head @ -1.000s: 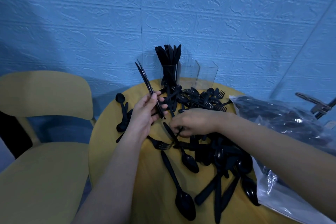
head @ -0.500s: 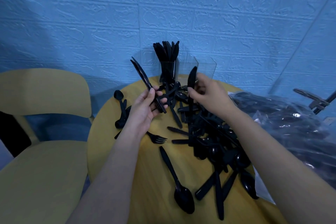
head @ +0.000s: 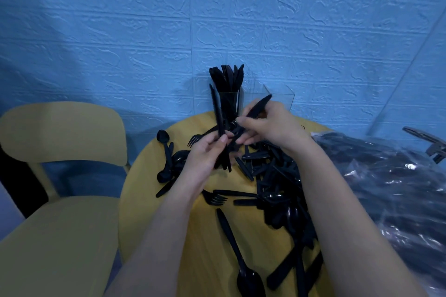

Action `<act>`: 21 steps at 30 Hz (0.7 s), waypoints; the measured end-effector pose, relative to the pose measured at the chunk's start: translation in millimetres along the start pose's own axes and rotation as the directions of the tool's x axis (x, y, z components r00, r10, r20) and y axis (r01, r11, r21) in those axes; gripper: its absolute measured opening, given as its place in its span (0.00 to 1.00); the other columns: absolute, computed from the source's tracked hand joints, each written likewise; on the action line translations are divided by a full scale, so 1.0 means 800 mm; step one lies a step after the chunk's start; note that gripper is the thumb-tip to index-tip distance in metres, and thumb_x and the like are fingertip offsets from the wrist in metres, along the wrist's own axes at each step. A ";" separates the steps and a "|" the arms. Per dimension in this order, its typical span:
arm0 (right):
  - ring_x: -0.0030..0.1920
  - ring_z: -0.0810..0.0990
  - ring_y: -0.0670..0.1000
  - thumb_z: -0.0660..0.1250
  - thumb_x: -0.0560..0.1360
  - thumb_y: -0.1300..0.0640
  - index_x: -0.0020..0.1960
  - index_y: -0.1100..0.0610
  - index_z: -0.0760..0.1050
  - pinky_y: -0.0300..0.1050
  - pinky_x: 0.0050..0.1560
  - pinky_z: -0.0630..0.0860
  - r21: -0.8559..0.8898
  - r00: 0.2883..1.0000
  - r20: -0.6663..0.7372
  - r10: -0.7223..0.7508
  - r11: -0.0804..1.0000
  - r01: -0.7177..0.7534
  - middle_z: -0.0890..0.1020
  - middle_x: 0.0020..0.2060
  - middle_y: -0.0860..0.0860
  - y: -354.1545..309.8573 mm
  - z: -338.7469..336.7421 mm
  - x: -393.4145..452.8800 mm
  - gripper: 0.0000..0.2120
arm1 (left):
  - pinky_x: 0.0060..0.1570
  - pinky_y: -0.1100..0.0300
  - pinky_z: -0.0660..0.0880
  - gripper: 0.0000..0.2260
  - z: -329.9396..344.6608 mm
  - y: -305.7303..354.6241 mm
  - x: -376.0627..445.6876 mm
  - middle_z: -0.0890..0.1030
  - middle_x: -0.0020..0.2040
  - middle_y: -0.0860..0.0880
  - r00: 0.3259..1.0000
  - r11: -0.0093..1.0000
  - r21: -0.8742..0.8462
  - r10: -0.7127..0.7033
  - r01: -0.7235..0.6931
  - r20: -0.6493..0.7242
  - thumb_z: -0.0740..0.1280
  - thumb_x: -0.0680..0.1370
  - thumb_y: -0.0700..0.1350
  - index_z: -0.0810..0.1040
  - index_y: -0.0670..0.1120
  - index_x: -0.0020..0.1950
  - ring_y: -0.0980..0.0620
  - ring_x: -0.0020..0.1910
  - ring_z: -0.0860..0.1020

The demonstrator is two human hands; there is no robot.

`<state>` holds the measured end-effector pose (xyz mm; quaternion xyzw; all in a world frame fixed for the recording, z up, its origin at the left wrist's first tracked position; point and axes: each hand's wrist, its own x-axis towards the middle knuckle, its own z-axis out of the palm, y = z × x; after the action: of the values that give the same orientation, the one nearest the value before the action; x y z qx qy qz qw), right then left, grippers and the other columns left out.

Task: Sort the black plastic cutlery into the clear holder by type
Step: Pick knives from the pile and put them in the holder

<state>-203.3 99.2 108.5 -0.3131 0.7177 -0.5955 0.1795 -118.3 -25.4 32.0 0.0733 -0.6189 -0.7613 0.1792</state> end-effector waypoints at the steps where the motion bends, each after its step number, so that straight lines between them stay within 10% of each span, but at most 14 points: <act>1: 0.29 0.83 0.52 0.69 0.74 0.63 0.44 0.60 0.70 0.39 0.31 0.80 -0.022 1.000 0.012 0.008 1.000 -0.008 0.80 0.29 0.55 0.002 0.004 0.002 0.07 | 0.43 0.56 0.81 0.07 0.002 -0.001 0.000 0.84 0.44 0.49 0.999 1.000 0.027 -0.004 0.003 0.037 0.60 0.81 0.43 0.77 0.46 0.53 0.50 0.42 0.83; 14: 0.31 0.76 0.53 0.69 0.71 0.40 0.48 0.62 0.74 0.46 0.33 0.74 -0.628 0.977 -0.087 -0.196 0.772 0.099 0.77 0.32 0.56 0.030 0.017 0.021 0.24 | 0.40 0.55 0.80 0.06 0.004 0.004 -0.007 0.83 0.37 0.53 0.971 0.995 0.039 -0.095 0.089 0.217 0.61 0.79 0.39 0.77 0.45 0.53 0.55 0.35 0.81; 21: 0.29 0.71 0.43 0.55 0.82 0.50 0.48 0.67 0.71 0.37 0.35 0.68 -0.447 0.966 0.101 -0.236 0.857 0.256 0.71 0.25 0.46 0.035 0.004 0.014 0.19 | 0.35 0.60 0.80 0.07 0.006 0.007 -0.011 0.81 0.36 0.52 0.951 0.983 -0.103 -0.117 0.152 0.288 0.62 0.77 0.42 0.77 0.44 0.53 0.53 0.36 0.82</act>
<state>-216.4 91.9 82.2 -0.4482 0.7874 -0.4214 0.0387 -110.9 -18.5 37.5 -0.0044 -0.5832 -0.8113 0.0415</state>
